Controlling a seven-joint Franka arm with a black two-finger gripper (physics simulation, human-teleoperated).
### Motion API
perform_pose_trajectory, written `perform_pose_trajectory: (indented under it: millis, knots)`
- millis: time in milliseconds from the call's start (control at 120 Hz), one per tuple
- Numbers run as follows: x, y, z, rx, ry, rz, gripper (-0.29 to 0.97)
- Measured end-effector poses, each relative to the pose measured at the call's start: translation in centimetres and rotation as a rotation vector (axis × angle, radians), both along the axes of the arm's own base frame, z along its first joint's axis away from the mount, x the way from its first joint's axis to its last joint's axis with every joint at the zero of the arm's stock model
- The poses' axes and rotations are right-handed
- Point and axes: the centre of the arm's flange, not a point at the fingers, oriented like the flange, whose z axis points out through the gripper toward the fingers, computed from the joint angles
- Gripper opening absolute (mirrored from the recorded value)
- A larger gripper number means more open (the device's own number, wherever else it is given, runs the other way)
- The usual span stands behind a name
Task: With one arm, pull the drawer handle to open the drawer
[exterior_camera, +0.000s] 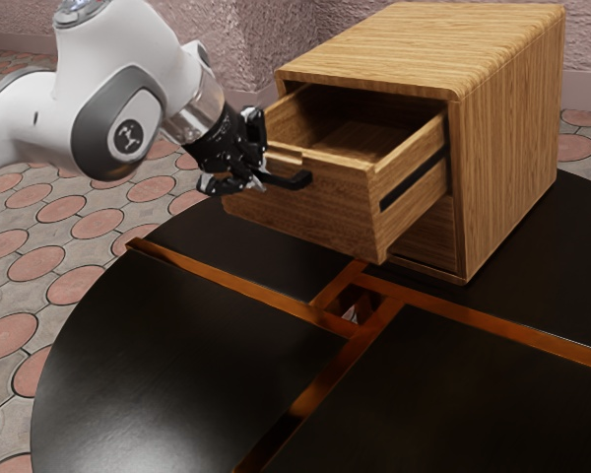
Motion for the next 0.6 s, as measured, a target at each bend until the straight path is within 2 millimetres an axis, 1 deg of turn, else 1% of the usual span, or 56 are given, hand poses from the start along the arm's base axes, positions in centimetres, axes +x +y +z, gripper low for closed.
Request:
perform_pose_trajectory:
  millis: [208,517,600]
  knots:
    - [-2.6,0.2,0.2,0.004,0.005,0.003,-0.09]
    - [-6.1,1.1,0.4,0.009,0.006,0.023,-0.09]
    - [-7.3,1.4,0.3,0.010,0.006,0.031,-0.10]
